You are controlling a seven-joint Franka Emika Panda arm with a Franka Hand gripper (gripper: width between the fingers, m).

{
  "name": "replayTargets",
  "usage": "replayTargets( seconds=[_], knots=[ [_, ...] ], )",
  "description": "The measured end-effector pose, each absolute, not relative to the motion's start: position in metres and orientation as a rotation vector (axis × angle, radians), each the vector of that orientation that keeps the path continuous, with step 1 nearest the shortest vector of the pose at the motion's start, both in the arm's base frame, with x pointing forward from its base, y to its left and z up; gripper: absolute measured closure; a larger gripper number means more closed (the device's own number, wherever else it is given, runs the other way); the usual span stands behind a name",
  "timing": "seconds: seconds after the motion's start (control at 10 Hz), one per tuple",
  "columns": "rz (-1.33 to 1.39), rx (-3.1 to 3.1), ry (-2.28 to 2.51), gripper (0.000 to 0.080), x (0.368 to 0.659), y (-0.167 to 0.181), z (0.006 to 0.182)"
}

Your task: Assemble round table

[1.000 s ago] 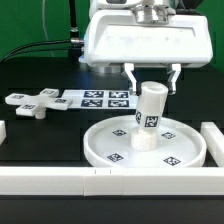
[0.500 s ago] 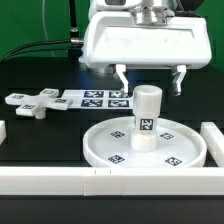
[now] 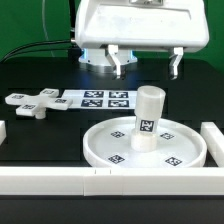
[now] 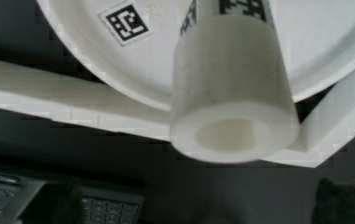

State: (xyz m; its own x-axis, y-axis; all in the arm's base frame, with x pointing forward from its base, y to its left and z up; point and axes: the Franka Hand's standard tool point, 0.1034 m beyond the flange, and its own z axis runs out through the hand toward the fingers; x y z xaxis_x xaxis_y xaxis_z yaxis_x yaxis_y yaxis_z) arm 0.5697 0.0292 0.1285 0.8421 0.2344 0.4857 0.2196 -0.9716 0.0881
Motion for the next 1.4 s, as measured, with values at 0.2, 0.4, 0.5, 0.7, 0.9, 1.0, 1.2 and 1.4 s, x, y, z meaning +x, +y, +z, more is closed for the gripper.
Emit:
replayTargets(
  seconds=[0.2,0.4,0.5,0.7,0.9,1.0,1.2,1.4],
  knots=[
    [0.791,2.988,0.368,0.0151,0.569,0.029,0.126],
    [0.769,2.993,0.371,0.0151,0.569,0.027,0.124],
    [0.758,2.986,0.367,0.0151,0.572,0.016,0.121],
    [0.539,3.069,0.381,0.0151,0.570,0.022,0.115],
    [0.374,3.121,0.384,0.0151,0.568,0.031,0.114],
    [0.293,3.141,0.384,0.0151,0.567,0.034,0.115],
    [0.111,3.147,0.372,0.0151,0.568,0.040,0.115],
    [-0.052,3.106,0.378,0.0151,0.568,0.042,0.111]
  ],
)
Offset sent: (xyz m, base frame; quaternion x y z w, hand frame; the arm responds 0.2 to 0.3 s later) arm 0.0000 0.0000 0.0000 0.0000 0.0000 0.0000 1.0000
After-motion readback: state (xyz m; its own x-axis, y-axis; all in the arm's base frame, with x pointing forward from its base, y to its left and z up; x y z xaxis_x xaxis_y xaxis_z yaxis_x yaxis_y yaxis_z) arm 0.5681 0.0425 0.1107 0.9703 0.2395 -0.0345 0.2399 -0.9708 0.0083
